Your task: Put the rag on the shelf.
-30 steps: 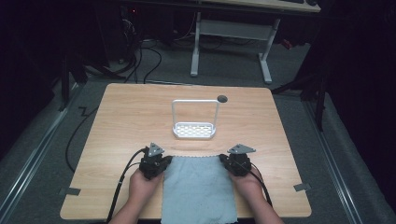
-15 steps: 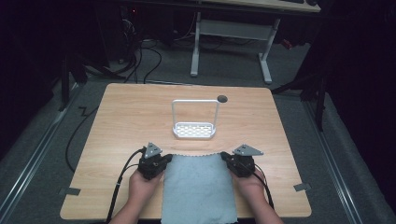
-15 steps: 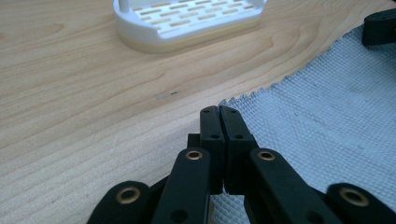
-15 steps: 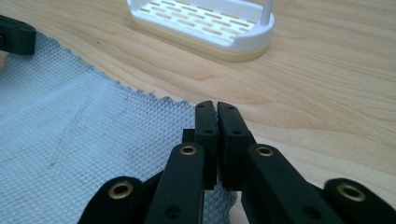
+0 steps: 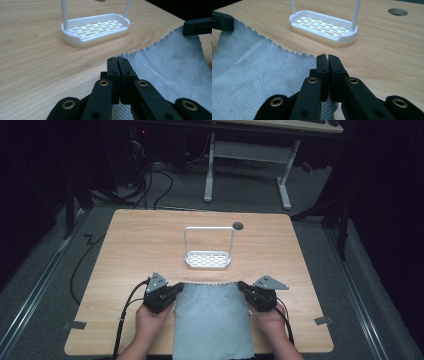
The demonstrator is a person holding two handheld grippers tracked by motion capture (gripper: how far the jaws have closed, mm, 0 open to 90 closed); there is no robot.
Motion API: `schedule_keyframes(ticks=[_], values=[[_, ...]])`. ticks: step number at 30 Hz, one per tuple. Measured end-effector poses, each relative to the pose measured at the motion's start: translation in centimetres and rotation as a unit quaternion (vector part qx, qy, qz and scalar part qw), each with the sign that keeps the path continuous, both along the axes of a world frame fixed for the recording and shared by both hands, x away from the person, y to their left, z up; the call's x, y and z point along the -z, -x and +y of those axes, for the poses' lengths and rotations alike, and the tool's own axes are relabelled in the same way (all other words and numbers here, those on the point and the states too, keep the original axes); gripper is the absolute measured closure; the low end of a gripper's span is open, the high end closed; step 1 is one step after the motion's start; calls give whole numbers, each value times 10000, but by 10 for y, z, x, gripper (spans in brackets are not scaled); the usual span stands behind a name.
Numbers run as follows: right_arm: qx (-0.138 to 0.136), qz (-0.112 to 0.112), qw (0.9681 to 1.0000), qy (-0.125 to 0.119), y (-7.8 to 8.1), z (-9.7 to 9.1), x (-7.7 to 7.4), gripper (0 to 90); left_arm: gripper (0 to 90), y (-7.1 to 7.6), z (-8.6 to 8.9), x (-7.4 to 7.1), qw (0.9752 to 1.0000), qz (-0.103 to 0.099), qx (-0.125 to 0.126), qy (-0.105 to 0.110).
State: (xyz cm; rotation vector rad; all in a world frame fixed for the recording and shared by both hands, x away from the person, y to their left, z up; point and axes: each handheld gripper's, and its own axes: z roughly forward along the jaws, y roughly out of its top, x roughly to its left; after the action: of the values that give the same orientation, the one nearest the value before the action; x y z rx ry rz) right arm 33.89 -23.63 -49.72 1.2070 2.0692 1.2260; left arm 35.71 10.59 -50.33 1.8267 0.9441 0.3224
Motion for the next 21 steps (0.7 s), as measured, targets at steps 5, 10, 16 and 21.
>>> schedule_keyframes(ticks=[5, 10, 16, 21], values=[[28, -180, 9998, -117, 5, -3, -9, 882, 894, 4, 2, -9, 9999, -150, -33, 67], [53, -494, 9985, -224, 9, -2, -22, 883, 894, 5, 3, -19, 9992, -328, -119, 177], [53, -706, 9971, -288, 8, -2, -34, 883, 895, 3, 1, -30, 9983, -535, -131, 211], [37, -902, 9952, -388, 4, -3, -49, 884, 895, 0, 1, -44, 9962, -777, -152, 359]])
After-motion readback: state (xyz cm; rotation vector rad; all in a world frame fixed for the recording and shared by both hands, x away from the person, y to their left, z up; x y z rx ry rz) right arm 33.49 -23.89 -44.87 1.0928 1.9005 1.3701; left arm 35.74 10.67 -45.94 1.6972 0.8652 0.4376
